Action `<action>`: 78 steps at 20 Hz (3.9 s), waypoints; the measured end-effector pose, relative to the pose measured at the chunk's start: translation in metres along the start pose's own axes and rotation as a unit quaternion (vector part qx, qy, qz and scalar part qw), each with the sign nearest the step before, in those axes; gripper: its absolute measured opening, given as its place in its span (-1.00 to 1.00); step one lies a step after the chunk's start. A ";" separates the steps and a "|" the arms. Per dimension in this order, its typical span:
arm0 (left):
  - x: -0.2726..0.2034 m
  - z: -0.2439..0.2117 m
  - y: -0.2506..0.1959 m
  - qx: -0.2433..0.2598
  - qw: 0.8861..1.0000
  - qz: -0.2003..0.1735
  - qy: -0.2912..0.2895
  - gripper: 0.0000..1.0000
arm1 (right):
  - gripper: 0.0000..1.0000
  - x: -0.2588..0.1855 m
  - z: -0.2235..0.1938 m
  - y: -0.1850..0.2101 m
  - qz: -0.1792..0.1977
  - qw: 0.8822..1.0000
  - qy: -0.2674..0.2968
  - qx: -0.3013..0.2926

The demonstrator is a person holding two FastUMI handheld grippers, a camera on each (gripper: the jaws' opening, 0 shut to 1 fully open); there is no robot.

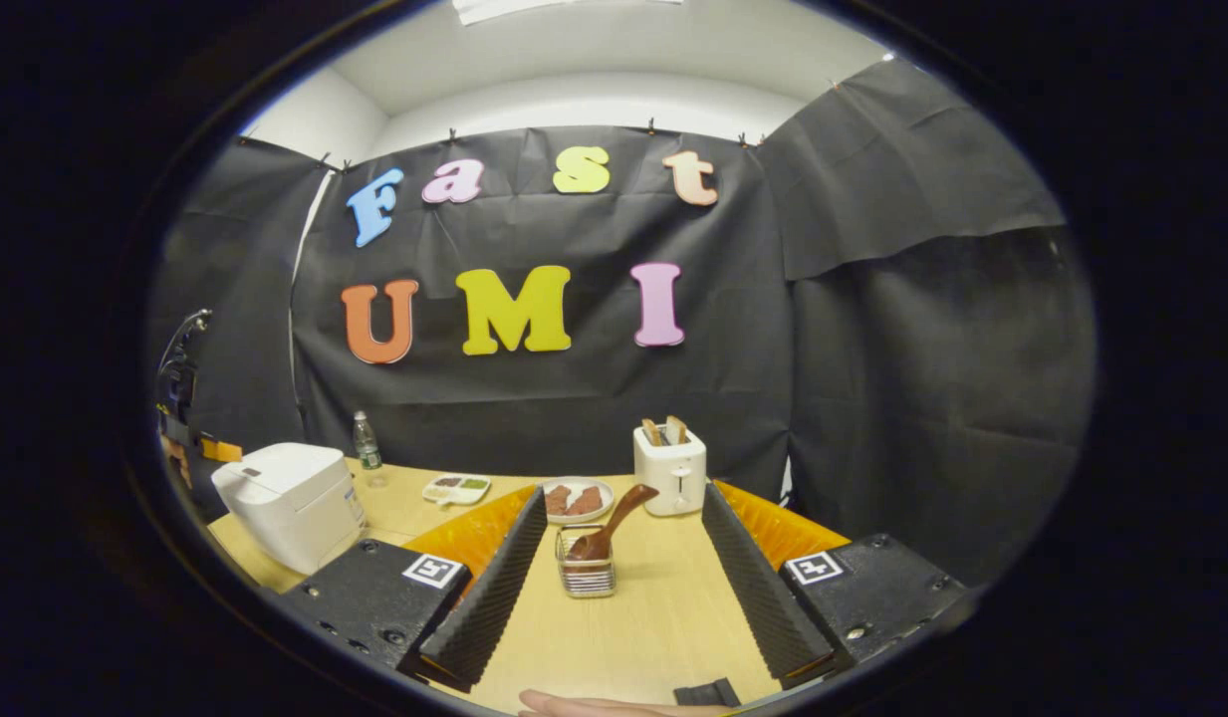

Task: Close the left gripper, press the button to open the rice cooker; take a wooden spoon from the chopstick holder with the right hand, scoop a spoonful of rice and pour it into the rice cooker, then put the wooden spoon back into the chopstick holder.

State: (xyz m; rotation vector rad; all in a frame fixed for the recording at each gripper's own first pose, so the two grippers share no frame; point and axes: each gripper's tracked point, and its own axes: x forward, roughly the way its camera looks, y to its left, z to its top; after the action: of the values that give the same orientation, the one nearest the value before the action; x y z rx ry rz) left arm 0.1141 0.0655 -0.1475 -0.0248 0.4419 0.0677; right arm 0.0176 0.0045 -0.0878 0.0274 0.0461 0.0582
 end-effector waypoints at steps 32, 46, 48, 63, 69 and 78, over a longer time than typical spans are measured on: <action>-0.137 0.080 -0.030 0.009 0.982 -0.012 -0.187 0.94 | 1.00 -0.015 -0.015 -0.003 -0.008 1.000 0.011 -0.020; -0.147 0.033 -0.009 -0.038 0.975 0.008 -0.221 0.88 | 1.00 0.067 -0.062 -0.012 -0.008 0.999 0.033 0.024; -0.145 0.027 -0.011 -0.047 0.972 0.004 -0.232 0.88 | 0.92 0.088 -0.070 -0.010 -0.005 0.999 0.033 0.033; -0.120 0.006 -0.042 -0.034 0.960 -0.060 -0.271 0.88 | 1.00 0.232 -0.120 0.012 -0.009 0.996 0.076 0.035; -0.119 0.011 -0.046 -0.016 0.953 -0.078 -0.292 0.88 | 0.96 0.264 -0.122 0.022 0.010 0.996 0.079 0.050; -0.128 -0.004 -0.039 -0.033 0.955 -0.098 -0.278 0.87 | -0.64 0.265 -0.127 0.021 0.019 0.988 0.099 0.115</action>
State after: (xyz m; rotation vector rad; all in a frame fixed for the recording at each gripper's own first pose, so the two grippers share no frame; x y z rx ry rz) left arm -0.0003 0.0191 -0.0956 -0.1128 -0.1284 -0.1059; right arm 0.2744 0.0444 -0.2260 0.2537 0.2509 0.0938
